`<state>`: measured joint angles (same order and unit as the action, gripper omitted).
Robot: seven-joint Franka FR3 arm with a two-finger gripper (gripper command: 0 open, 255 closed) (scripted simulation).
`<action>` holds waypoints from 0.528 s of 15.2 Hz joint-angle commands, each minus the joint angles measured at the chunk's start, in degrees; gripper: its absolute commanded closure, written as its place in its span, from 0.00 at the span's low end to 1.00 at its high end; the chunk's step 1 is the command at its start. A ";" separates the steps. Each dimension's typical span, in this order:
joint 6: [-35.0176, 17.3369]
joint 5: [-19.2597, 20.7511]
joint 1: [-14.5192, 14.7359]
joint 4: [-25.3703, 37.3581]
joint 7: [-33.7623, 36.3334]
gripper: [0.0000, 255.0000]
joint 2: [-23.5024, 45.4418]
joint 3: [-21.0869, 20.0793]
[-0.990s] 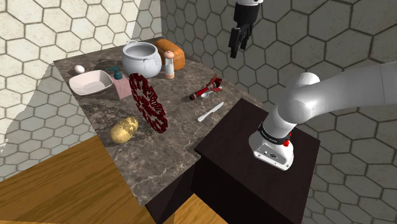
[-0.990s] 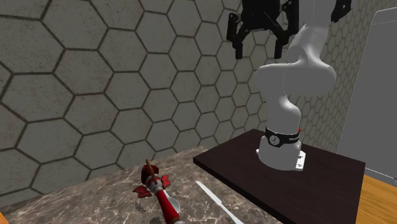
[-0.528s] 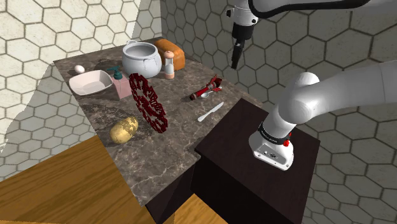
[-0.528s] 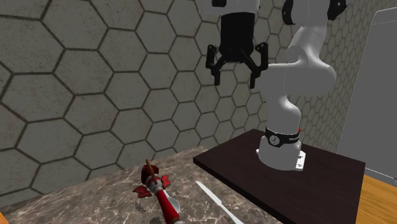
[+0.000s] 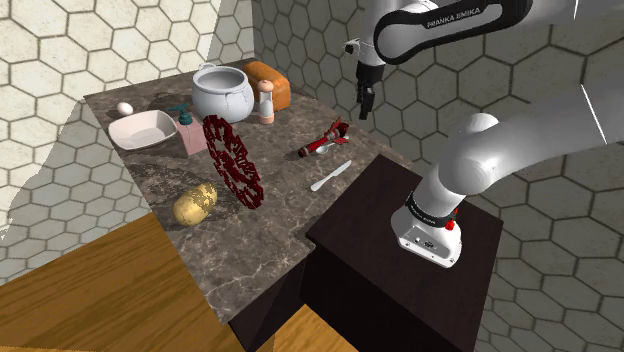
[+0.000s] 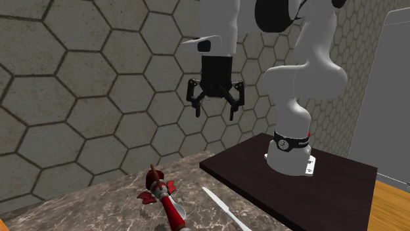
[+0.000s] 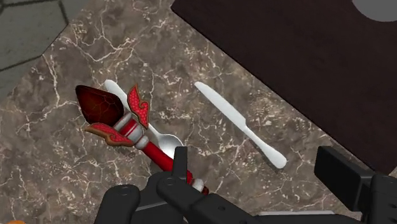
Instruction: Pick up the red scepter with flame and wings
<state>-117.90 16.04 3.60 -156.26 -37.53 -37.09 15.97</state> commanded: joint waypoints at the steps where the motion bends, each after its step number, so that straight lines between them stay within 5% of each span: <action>1: -5.34 1.80 0.54 -0.65 -4.99 0.00 3.63 2.66; 8: -23.63 2.54 5.01 1.85 -23.13 0.00 21.30 11.92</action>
<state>-138.31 19.02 7.77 -155.26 -57.14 -19.22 26.23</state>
